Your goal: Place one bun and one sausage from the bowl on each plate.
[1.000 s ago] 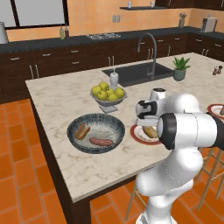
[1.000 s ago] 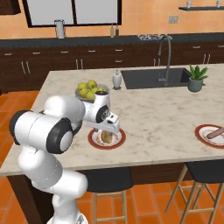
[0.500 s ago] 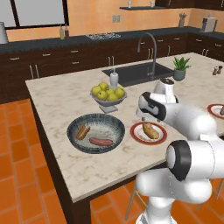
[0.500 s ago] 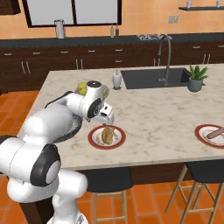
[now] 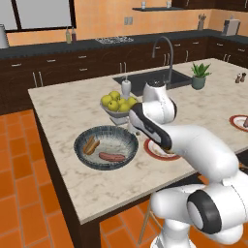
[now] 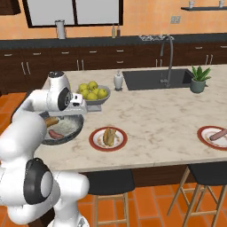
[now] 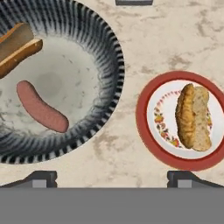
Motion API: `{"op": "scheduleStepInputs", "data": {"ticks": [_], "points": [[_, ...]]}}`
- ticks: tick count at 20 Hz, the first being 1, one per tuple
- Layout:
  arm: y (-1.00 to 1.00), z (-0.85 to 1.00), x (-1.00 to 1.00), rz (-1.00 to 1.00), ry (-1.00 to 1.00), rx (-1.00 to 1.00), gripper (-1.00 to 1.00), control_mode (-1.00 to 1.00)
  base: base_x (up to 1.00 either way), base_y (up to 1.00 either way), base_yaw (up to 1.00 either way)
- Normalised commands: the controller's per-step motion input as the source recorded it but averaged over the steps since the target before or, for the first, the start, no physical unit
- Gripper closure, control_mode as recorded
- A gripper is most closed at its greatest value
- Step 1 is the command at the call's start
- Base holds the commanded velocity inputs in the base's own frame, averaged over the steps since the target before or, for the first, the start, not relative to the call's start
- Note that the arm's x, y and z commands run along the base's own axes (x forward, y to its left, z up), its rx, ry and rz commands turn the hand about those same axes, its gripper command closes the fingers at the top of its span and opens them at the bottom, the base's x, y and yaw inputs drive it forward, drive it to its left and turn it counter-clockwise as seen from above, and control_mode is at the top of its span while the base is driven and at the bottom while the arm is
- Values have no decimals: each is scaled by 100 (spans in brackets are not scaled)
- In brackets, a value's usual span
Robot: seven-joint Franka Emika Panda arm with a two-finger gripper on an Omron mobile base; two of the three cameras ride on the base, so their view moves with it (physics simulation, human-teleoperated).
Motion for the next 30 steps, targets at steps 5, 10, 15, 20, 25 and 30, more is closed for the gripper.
{"op": "scheduleStepInputs", "data": {"ticks": [5,10,15,20,25,30], "points": [[100,-48,0,29,17,-15,-100,-100,0,0,0],[58,-85,5,20,17,-11,-100,-100,0,0,0],[13,-41,55,2,10,-2,-100,-100,0,0,0],[0,-48,28,1,13,-4,-100,-100,0,0,0],[4,-38,8,0,7,-4,-100,-100,0,0,0],[2,-30,0,0,1,-1,-100,-100,0,0,0]]}}
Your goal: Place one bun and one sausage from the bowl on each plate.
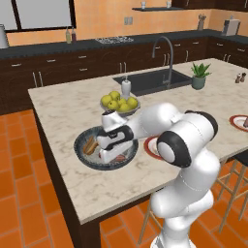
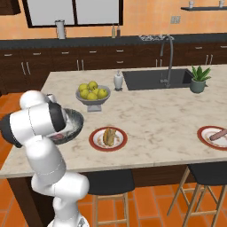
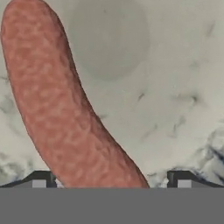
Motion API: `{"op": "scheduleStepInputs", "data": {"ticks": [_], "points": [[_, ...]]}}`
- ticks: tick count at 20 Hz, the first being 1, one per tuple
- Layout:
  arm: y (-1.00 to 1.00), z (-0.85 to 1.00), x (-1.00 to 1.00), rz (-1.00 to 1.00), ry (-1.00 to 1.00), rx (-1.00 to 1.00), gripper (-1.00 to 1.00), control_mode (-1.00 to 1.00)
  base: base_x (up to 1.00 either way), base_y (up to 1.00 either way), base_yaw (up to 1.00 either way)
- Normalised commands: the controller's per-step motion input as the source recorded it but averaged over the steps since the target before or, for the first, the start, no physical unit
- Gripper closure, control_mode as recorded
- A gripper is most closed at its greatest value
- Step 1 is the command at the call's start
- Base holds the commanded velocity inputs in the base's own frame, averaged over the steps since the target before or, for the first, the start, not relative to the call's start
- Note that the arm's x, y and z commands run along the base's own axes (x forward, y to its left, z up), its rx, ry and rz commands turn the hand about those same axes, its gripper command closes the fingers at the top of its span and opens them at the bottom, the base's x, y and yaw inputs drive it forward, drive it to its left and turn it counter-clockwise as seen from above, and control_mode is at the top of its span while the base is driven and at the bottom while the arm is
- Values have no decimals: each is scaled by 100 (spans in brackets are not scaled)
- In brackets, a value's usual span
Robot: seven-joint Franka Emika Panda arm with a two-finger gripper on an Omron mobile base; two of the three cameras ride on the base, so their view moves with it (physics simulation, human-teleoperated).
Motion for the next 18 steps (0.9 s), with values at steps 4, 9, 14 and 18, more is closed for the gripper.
{"op": "scheduleStepInputs", "data": {"ticks": [4,9,14,18], "points": [[0,-41,-3,0,0,0,100,-100,0,0,0],[0,-3,-4,0,0,0,100,-100,0,0,0],[-35,69,-30,-9,-31,12,100,-100,0,0,0],[-64,100,-22,-29,-42,17,100,-100,0,0,0]]}}
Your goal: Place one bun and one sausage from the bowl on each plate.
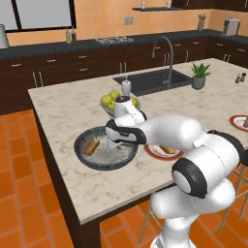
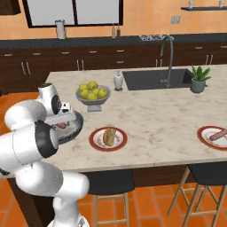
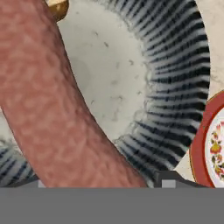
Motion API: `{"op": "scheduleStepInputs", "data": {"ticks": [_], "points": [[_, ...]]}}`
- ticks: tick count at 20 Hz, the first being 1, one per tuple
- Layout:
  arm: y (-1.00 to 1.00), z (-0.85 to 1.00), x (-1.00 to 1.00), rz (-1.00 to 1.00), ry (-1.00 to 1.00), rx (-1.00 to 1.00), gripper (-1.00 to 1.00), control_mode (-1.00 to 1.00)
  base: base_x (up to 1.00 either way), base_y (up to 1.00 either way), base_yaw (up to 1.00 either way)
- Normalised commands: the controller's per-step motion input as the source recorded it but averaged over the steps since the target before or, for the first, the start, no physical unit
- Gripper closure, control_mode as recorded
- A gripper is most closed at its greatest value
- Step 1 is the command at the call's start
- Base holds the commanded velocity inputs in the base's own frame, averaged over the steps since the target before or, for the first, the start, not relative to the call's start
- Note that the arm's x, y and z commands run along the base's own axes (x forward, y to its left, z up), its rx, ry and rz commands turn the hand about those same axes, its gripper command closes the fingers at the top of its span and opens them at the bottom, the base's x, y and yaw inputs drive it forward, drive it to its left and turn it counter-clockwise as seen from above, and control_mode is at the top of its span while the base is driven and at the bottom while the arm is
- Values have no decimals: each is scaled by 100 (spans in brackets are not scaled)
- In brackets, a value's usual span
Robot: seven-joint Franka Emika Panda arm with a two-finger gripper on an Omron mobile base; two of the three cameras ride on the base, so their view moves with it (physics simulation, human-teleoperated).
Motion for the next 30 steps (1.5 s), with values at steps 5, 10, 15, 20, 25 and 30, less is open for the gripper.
{"op": "scheduleStepInputs", "data": {"ticks": [5,10,15,20,25,30], "points": [[-100,75,0,-41,-17,12,100,-100,0,0,0],[-100,-3,0,-47,0,9,100,-100,0,0,0],[-45,-51,7,-20,11,1,100,-100,0,0,0],[-28,-48,32,-5,7,0,100,-100,0,0,0],[-26,-35,33,-6,3,-1,-100,-100,0,0,0],[2,-1,5,0,0,-1,-100,-100,0,0,0]]}}
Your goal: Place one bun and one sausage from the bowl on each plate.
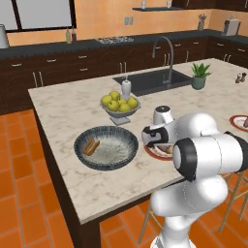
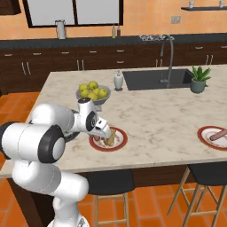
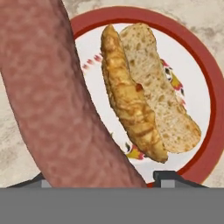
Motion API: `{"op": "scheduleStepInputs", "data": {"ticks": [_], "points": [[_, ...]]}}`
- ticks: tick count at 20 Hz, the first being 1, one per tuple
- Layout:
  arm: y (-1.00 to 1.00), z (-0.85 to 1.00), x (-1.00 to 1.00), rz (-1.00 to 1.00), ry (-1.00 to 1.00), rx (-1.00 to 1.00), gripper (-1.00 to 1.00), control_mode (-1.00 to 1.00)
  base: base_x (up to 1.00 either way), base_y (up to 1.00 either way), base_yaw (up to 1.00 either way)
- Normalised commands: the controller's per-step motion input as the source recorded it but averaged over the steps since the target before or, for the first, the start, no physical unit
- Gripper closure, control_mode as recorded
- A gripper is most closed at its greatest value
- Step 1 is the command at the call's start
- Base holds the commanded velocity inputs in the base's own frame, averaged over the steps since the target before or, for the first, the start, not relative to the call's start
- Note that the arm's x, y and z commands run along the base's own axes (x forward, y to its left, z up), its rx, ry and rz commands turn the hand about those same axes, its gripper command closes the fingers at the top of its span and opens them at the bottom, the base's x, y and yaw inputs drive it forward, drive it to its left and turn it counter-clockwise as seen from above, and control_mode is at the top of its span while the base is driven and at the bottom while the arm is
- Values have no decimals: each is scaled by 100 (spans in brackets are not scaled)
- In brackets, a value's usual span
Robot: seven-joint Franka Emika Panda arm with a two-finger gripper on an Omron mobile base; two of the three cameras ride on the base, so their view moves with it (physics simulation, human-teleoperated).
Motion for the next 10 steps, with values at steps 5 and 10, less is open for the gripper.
{"op": "scheduleStepInputs", "data": {"ticks": [5,10], "points": [[-1,0,0,-4,0,0,-100,-100,0,0,0],[-1,48,-21,-7,-12,4,-100,-100,0,0,0]]}}
